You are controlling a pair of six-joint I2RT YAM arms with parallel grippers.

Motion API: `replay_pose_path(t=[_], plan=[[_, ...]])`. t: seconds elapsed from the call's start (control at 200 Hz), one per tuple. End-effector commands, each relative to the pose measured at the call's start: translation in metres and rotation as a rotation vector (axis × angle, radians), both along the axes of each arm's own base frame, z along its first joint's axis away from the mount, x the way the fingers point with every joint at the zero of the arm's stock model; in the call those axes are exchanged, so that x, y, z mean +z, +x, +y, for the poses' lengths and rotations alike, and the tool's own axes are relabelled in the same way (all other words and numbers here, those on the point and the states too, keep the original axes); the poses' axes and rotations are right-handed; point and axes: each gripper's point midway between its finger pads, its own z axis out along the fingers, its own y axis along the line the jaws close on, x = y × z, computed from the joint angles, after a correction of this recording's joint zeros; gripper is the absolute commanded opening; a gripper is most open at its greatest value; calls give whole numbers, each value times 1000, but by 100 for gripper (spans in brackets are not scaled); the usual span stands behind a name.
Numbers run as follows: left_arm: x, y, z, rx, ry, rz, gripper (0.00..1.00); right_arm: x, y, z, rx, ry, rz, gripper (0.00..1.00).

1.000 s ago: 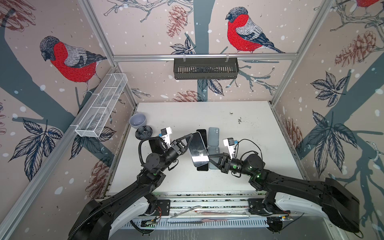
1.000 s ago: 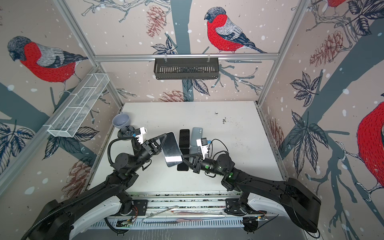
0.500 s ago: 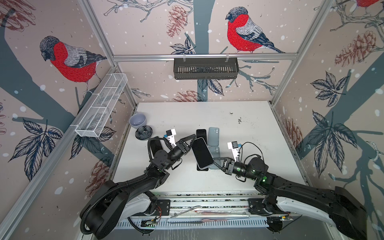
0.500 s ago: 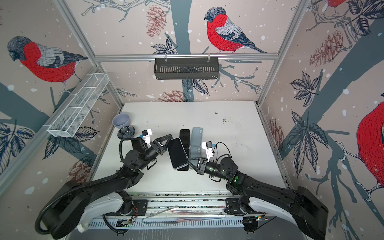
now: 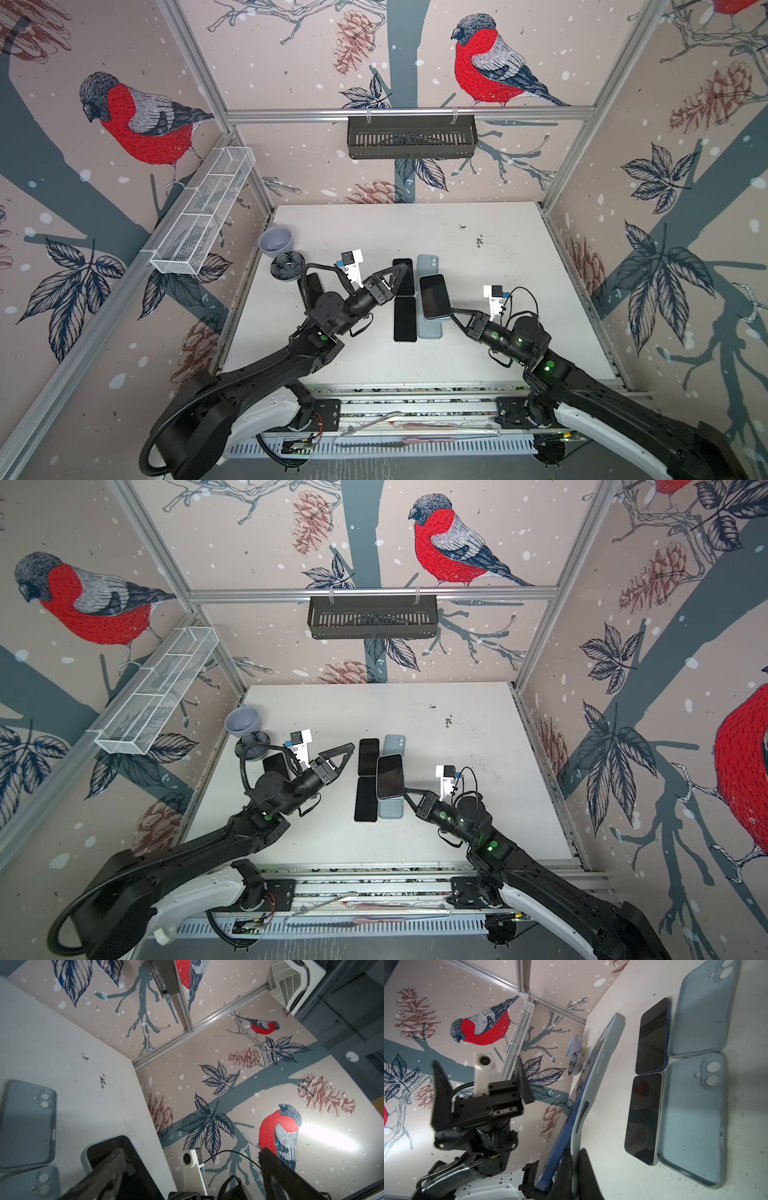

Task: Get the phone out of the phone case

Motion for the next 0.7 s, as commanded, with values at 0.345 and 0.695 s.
replay_pose_path(t=[0.345,0.695], plan=[[-43,-53,-70,-8,931,-348,95,-3,11,-19,-76,0,22,0],[-102,-71,-118,-135,1212,-446,81,-11,8,-18,-59,-7,43,0]])
